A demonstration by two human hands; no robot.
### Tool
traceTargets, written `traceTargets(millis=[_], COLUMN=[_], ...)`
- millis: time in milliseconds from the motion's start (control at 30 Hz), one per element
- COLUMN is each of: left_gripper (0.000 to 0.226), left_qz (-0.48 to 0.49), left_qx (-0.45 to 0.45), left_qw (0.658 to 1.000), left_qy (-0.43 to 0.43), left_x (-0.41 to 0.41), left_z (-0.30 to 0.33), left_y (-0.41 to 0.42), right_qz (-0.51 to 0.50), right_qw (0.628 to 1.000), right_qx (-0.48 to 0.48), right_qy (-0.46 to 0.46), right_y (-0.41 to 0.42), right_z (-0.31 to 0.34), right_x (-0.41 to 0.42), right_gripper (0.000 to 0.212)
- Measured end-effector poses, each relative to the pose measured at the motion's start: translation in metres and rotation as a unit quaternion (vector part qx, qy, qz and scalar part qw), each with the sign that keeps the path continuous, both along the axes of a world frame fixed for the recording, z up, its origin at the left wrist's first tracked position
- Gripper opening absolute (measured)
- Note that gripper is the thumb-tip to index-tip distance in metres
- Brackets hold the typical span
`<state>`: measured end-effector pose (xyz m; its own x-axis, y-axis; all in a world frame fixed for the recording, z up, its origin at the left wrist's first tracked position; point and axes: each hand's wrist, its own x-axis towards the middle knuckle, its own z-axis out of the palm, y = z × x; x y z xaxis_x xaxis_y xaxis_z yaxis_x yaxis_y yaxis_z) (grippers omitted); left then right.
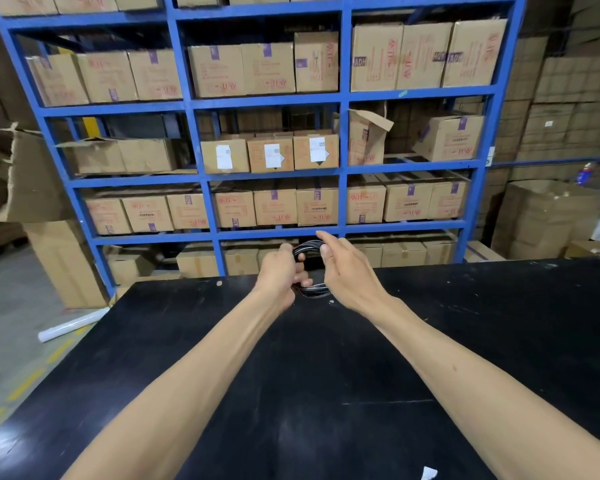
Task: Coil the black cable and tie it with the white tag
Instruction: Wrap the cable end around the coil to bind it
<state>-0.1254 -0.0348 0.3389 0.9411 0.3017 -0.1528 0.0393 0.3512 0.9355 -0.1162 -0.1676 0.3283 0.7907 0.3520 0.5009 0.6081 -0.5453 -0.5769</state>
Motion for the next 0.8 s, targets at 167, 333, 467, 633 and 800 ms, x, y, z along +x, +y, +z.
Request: traceTargets(millis=[167, 333, 467, 633, 800], left_gripper=[0.035, 0.034, 0.036, 0.031, 0.028], left_qz=[0.111, 0.144, 0.145, 0.129, 0.174], left_qx=[0.040, 0.042, -0.005, -0.069, -0.173], left_qw=[0.993, 0.987, 0.985, 0.987, 0.969], left_qy=[-0.029, -0.066, -0.091, -0.062, -0.016], left_x=[0.003, 0.005, 0.004, 0.001, 0.006], left_z=[-0.009, -0.010, -0.018, -0.037, -0.032], left_y=[0.000, -0.010, -0.015, -0.025, -0.019], right_qz=[-0.015, -0.097, -0.095, -0.072, -0.022], right_qw=[0.995, 0.986, 0.992, 0.973, 0.948], right_qx=[-0.103, -0.098, -0.085, 0.160, 0.270], right_qy=[0.000, -0.090, -0.022, 0.147, 0.165], right_y=[0.006, 0.010, 0.015, 0.011, 0.009], right_z=[-0.005, -0.017, -0.008, -0.007, -0.014], right_x=[0.000, -0.005, 0.001, 0.007, 0.003], right_gripper=[0.063, 0.066, 0.069, 0.041, 0.033])
